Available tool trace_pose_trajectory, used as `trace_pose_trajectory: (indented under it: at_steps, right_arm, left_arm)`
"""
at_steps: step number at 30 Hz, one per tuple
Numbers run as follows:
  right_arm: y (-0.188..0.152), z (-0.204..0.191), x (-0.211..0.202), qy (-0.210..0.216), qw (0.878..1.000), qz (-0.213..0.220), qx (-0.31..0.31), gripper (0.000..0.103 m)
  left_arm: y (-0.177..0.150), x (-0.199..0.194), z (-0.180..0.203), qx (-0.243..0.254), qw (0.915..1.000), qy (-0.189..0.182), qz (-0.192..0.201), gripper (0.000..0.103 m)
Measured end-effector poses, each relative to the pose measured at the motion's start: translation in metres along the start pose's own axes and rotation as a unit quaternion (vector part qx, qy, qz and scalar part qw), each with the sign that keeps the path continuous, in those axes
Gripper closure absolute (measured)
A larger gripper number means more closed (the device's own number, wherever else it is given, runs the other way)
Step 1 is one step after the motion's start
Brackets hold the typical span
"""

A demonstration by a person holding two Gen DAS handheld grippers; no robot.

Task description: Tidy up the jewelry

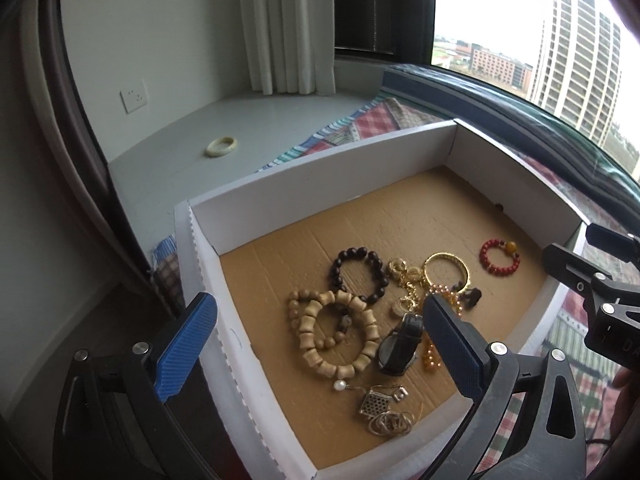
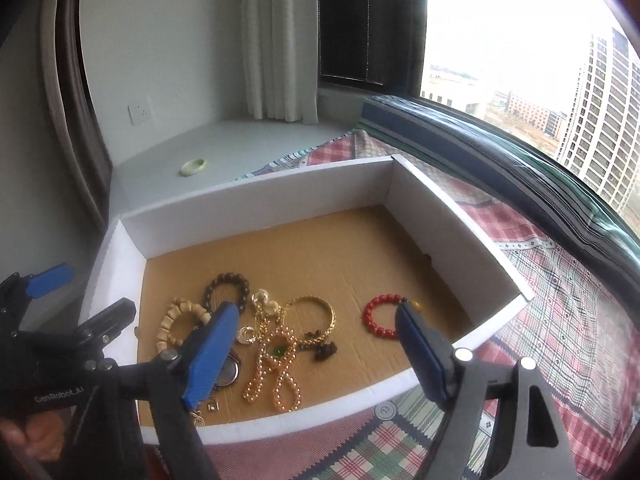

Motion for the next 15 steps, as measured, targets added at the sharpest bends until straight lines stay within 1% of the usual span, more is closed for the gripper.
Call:
trace_pose_trajectory:
  at_steps: [3, 11, 15]
  right_arm:
    - [-0.003, -0.002, -0.002, -0.006, 1.0, -0.006, -0.003, 0.021]
    - [-0.011, -0.011, 0.004, -0.022, 0.999, -0.038, -0.023, 0.021]
    - [-0.014, -0.018, 0.008, -0.025, 0.998, -0.045, -0.03, 0.021]
  left_arm:
    - [-0.004, 0.002, -0.003, -0.005, 0.9999, -0.004, -0.014, 0.001]
    - [-0.006, 0.001, -0.003, -0.01, 0.9996, -0.013, -0.022, 0.001]
    - [-0.007, 0.005, -0.004, -0.014, 0.9993, -0.018, -0.029, 0.001]
Point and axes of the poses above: each gripper's, at about its wrist camera, not at the fingertips, and x roughly the way its jaws point, z to its right, y to its top, the point moved 3 cm from there along x, roughly the way its jaws point, and after that the axes turned 3 degrees about x, right-handed, at the moved point
